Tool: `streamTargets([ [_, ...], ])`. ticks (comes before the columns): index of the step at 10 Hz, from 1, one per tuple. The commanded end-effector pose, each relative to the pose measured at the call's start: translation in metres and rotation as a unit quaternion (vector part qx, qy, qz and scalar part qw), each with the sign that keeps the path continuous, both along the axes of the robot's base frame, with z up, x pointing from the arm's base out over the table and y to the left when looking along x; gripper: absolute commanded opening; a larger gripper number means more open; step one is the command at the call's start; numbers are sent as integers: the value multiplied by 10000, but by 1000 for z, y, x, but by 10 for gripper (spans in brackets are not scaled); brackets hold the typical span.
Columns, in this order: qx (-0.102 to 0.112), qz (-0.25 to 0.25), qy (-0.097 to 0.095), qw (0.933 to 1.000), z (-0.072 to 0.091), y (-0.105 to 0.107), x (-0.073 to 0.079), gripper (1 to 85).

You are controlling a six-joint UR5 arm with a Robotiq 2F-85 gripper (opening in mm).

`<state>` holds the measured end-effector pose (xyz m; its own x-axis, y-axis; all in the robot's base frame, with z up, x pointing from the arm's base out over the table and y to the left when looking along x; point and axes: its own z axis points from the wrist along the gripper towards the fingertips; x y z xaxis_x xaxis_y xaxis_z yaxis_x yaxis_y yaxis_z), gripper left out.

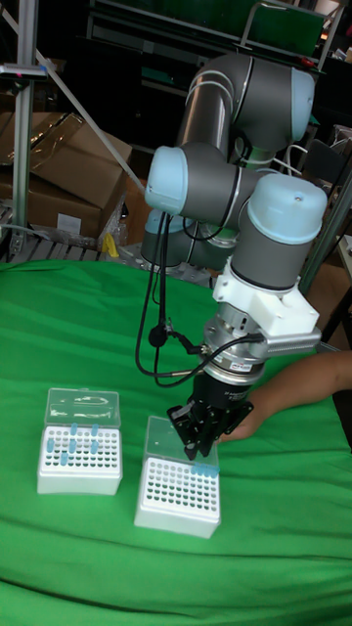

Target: Insert a medium pipette tip into the holder for medium pipette tips

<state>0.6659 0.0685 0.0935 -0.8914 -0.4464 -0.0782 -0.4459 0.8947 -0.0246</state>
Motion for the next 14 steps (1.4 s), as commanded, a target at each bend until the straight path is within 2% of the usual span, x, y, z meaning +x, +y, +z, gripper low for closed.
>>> streamTargets([
  [1,-129,295,-10,9995,-3,-30,-1,257],
  [3,-113,424,-87,9990,-7,-51,-3,260],
  [5,-100,599,-111,9981,-5,-83,-9,280],
  [7,-178,539,-99,9983,-1,-108,-18,283],
  [9,-251,624,-148,9976,-1,-129,-17,280],
  [11,-215,836,-204,9961,-8,-145,-8,300],
  [12,-141,910,-226,9955,-10,-148,-5,317],
  [14,-163,903,-224,9955,-12,-151,-5,327],
])
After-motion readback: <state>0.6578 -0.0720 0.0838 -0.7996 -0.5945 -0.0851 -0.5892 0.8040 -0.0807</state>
